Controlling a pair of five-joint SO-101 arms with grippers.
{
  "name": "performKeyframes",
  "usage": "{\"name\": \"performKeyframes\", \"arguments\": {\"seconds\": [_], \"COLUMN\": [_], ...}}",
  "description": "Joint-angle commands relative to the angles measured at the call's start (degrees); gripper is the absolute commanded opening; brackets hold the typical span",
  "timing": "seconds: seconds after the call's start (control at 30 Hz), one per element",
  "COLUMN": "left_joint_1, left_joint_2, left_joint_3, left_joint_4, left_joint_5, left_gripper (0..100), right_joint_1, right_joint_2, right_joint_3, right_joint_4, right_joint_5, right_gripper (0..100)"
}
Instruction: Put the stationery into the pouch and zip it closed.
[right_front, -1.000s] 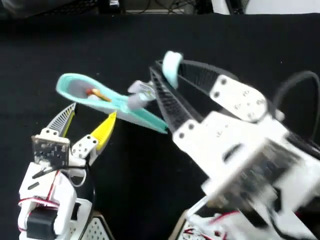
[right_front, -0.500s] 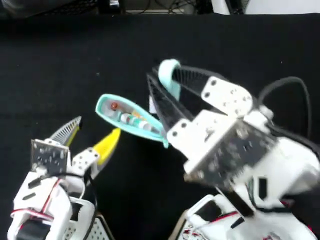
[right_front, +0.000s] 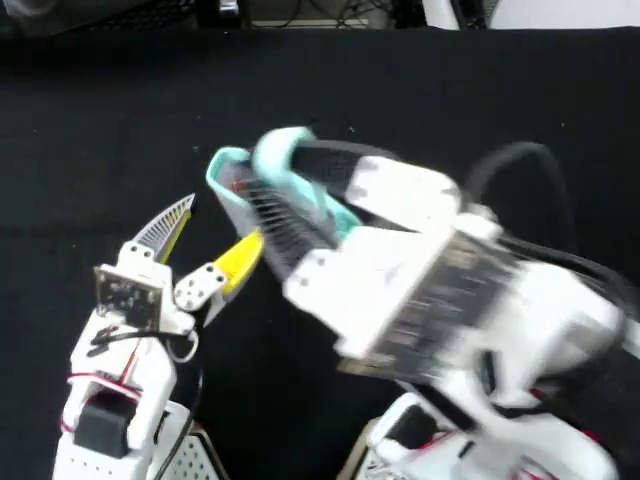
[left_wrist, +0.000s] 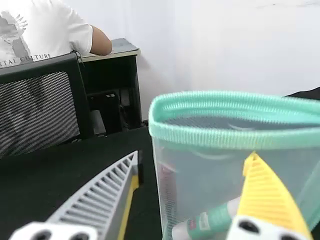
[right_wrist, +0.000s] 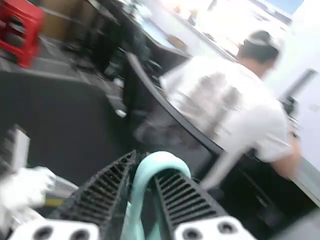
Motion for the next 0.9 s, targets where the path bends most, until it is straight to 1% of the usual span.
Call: {"name": "performKeyframes", "arguments": {"seconds": [0.0,0.07,0.13,0.23,0.3,0.4,0.53,0.67,0.77,0.87], "left_joint_1": [0.31,-1.63,-3.82,-4.26,-2.95,0.66,5.32,8.04,10.33,10.68], "left_joint_2": [0.26,0.26,0.09,-0.26,-0.35,-0.35,-0.35,-0.35,-0.35,-0.35], "left_joint_3": [1.63,1.89,1.45,-2.59,-6.02,-11.56,-19.65,-27.47,-30.55,-29.93], "left_joint_4": [-3.87,-3.78,-2.37,6.59,13.19,20.31,26.37,32.62,35.34,35.08], "left_joint_5": [-0.79,-2.11,-1.85,-1.93,-1.93,-1.85,-1.76,-1.76,-0.18,0.53], "left_gripper": [32,32,32,32,32,32,32,32,32,32], "right_joint_1": [-5.36,-8.26,-10.90,-12.57,-12.66,-12.57,-12.40,-9.85,-8.09,-7.82], "right_joint_2": [3.74,5.49,7.34,9.71,10.86,12.09,13.67,15.69,16.48,16.48], "right_joint_3": [-0.31,-0.31,-0.31,-0.31,-0.31,-0.31,-0.31,-0.31,-0.40,-0.40], "right_joint_4": [-5.27,-8.44,-11.78,-17.67,-21.01,-23.03,-25.05,-26.73,-27.08,-27.08], "right_joint_5": [-0.53,0.35,4.13,9.32,10.29,10.64,10.73,11.43,13.27,13.36], "right_gripper": [1.2,1.2,1.2,1.2,1.2,1.2,1.2,1.2,1.2,1.2]}}
